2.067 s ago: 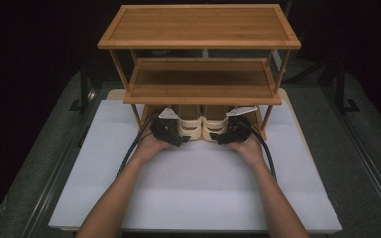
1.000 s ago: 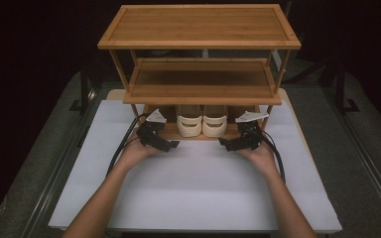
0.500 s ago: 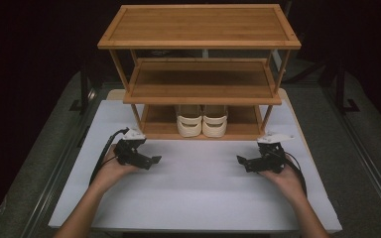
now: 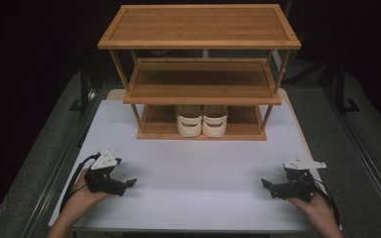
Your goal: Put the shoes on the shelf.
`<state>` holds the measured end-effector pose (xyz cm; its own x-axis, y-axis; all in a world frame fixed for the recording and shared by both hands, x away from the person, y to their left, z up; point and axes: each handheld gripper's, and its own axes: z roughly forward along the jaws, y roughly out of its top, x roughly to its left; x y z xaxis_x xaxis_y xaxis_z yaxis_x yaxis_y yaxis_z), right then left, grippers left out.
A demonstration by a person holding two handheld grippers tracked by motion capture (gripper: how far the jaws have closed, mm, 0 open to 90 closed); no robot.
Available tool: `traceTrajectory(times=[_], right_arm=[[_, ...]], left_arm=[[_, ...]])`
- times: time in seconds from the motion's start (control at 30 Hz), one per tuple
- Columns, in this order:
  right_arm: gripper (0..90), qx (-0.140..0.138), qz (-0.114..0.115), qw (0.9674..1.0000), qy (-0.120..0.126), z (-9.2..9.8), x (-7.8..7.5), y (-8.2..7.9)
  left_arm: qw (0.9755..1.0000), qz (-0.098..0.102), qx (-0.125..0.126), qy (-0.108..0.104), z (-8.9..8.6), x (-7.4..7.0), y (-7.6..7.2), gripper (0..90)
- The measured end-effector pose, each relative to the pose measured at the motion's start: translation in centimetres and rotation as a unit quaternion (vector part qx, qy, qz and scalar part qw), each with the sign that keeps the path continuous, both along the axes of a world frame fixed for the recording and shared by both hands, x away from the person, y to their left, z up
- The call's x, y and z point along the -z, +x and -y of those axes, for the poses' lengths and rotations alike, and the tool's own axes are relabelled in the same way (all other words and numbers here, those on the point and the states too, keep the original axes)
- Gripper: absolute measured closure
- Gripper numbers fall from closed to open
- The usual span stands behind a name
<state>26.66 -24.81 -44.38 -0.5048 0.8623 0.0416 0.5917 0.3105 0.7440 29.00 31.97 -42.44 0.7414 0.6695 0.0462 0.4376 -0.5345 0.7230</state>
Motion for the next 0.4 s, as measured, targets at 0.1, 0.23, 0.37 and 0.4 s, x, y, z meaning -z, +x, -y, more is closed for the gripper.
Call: traceTrajectory(times=[0.1,0.23,0.37,0.4], right_arm=[[2.4,0.008,-0.006,0.9999,-0.013,0.5,0.4,-1.0],[2.4,0.008,-0.014,0.9995,-0.029,0.5,0.9,-1.5],[2.0,0.007,-0.029,0.9993,-0.025,0.7,1.4,-1.3],[2.0,0.007,-0.029,0.9993,-0.025,0.7,1.4,-1.3]], left_arm=[[0.9999,0.0,-0.004,0.01,-0.6,0.3,-0.6,5.7],[0.9998,-0.005,-0.018,0.009,-1.7,1.0,-1.4,5.6],[0.9997,-0.016,-0.011,0.017,-1.9,1.7,-1.3,5.6],[0.9997,-0.016,-0.011,0.017,-1.9,1.7,-1.3,5.6]])
